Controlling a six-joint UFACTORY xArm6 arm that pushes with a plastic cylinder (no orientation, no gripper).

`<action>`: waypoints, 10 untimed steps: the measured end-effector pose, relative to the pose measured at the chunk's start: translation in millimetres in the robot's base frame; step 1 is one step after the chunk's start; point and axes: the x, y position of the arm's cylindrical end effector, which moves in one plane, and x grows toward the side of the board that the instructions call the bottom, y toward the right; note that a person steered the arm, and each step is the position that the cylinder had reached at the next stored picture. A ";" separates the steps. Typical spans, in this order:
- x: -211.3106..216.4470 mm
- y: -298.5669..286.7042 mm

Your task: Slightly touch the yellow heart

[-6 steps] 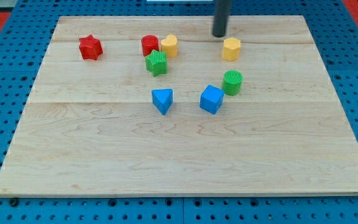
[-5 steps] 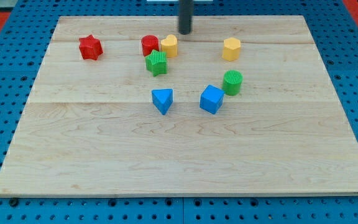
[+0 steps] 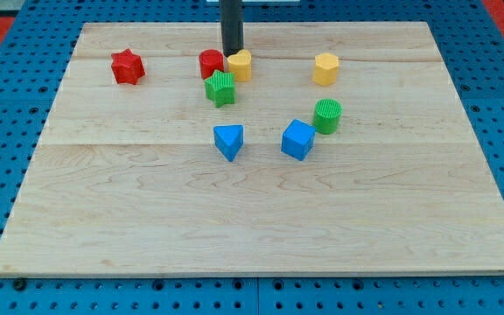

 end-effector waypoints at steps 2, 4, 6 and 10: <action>1.3 19.3; 9.8 28.4; 54.1 85.5; 137.4 -104.5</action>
